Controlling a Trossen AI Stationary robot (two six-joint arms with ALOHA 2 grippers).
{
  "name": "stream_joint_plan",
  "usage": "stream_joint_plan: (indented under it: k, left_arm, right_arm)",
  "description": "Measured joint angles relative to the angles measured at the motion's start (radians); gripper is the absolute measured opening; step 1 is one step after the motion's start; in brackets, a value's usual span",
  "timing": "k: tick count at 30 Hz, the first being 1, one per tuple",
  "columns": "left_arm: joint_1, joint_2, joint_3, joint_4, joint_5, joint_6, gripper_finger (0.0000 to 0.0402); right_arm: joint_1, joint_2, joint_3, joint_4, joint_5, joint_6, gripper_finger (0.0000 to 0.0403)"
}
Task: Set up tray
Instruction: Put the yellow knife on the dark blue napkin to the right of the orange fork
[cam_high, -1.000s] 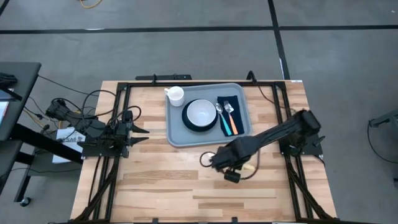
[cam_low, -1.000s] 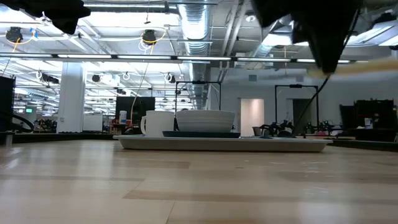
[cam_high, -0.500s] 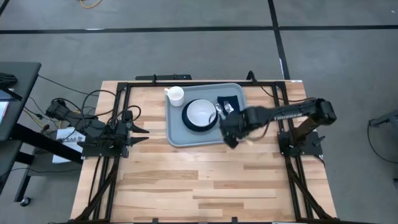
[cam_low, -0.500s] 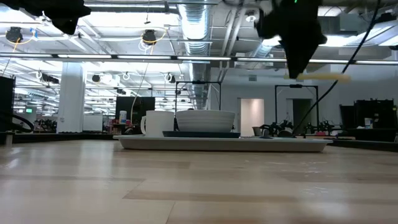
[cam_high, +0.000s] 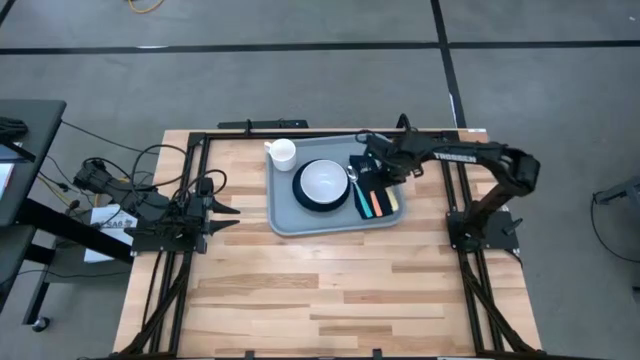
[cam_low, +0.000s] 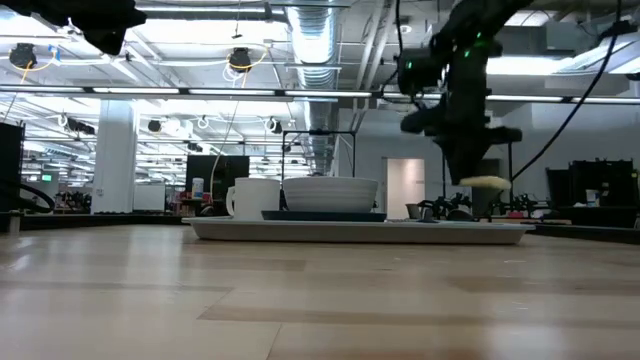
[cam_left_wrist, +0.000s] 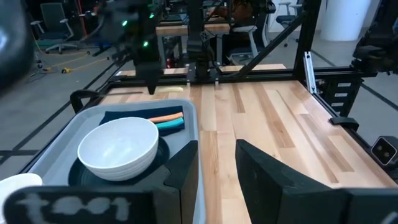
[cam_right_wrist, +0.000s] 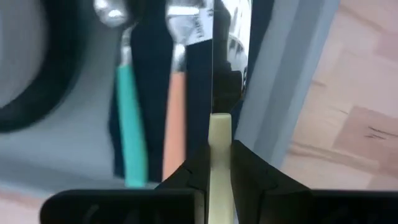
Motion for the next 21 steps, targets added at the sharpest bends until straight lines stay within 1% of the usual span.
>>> stream_joint_plan:
  k: [6,10,17,21]
  left_arm:
    - [0.0,0.0,0.0,0.0,0.0,0.016,0.0096]
    - [0.0,0.0,0.0,-0.001,0.0,0.016,0.0096]
    - [0.0,0.0,0.0,-0.001,0.0,0.016,0.0096]
    - [0.0,0.0,0.0,-0.001,0.0,0.016,0.0096]
  right_arm:
    - [-0.074,0.107,0.0,0.018,-0.043,-0.029,0.003]
    - [-0.095,0.161,0.0,0.028,-0.052,-0.031,0.0029]
    - [-0.105,0.207,0.002,0.065,-0.065,-0.036,0.0029]
    - [-0.102,0.209,0.002,0.092,-0.076,-0.028,0.0031]
